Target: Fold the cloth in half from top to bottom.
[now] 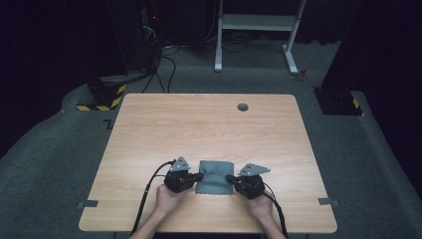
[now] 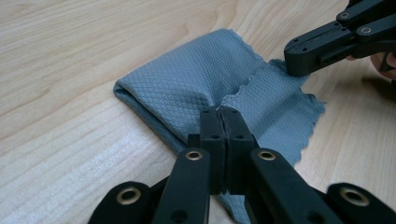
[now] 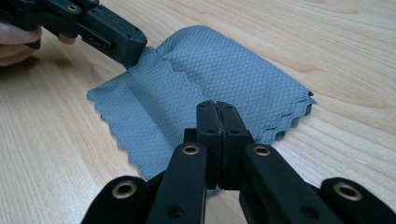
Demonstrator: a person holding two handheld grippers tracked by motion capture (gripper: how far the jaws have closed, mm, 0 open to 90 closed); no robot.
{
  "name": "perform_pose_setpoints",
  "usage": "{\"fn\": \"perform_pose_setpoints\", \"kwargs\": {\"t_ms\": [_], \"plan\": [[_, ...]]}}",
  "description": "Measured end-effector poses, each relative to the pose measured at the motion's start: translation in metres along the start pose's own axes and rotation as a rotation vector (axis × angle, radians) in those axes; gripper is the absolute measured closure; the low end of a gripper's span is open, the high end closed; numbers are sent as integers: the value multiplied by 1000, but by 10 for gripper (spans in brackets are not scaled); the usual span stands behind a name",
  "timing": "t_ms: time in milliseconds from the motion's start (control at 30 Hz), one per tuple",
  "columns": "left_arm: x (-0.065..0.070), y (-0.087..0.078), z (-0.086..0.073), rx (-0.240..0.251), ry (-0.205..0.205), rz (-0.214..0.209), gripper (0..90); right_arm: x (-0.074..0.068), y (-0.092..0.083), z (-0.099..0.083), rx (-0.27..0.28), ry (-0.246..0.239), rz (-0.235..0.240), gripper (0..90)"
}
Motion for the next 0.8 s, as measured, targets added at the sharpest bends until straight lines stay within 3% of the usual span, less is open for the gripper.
{"fn": "perform_pose_setpoints", "kwargs": {"t_ms": [533,667,800], "plan": [[3,-3,-6,-17,0,-7,875,-3,0,-8,-6,7,4,861],[8,-7,-10,-25,5,-28,841,-6,-6,-9,-5,14,12,848],[8,-13,-11,-11,-16,-39,780,-6,-12,-10,4,20,13,814]]}}
Point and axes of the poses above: each handheld gripper's, and its own axes: y roughly forward along the jaws, z roughly out of its top, x roughly to its right, the point moved 7 cm from there along y, roughly forward along the jaws, and after that the axes turned 14 degrees about x, right-handed, at the moved point
